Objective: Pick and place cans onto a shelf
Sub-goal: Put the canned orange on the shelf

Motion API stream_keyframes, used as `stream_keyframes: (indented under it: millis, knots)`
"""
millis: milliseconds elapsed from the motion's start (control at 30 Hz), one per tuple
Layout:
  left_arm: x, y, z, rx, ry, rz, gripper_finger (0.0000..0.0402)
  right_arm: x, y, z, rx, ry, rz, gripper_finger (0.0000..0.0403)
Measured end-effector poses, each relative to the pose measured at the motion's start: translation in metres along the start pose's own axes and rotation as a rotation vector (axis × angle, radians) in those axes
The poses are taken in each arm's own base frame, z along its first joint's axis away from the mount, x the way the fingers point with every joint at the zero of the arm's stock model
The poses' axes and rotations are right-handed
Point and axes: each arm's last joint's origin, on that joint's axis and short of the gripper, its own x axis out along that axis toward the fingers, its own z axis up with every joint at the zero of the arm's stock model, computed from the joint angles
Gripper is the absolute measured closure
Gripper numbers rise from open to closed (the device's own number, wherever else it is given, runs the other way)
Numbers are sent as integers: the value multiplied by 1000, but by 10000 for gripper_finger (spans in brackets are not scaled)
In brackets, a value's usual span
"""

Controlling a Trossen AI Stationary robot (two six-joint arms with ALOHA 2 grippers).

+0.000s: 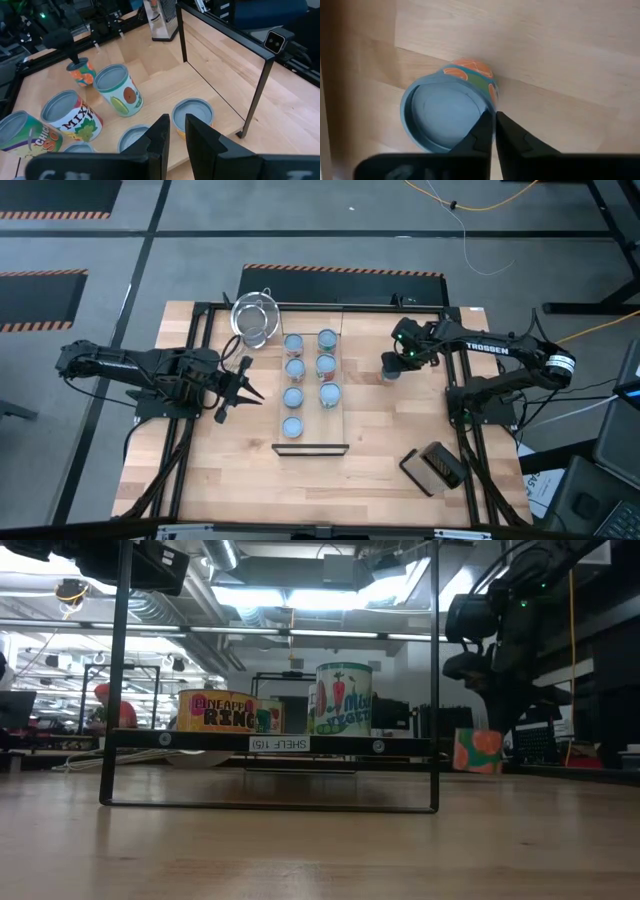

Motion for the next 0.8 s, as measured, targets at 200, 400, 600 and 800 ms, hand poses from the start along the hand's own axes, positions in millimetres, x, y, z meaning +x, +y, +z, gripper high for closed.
stream_keyframes:
  millis: [200, 400, 600, 800]
  knots:
    - [0, 0, 0, 0, 0, 0, 347, 0, 0, 0, -25, -2, 2, 357]
    - [0, 0, 0, 0, 0, 0, 347, 0, 0, 0, -35, -3, 2, 340]
    - [0, 0, 0, 0, 0, 0, 347, -3, 2, 0, -126, 25, 31, 339]
    - [0, 0, 0, 0, 0, 0, 347, -26, 18, 9, -312, -36, 89, 339]
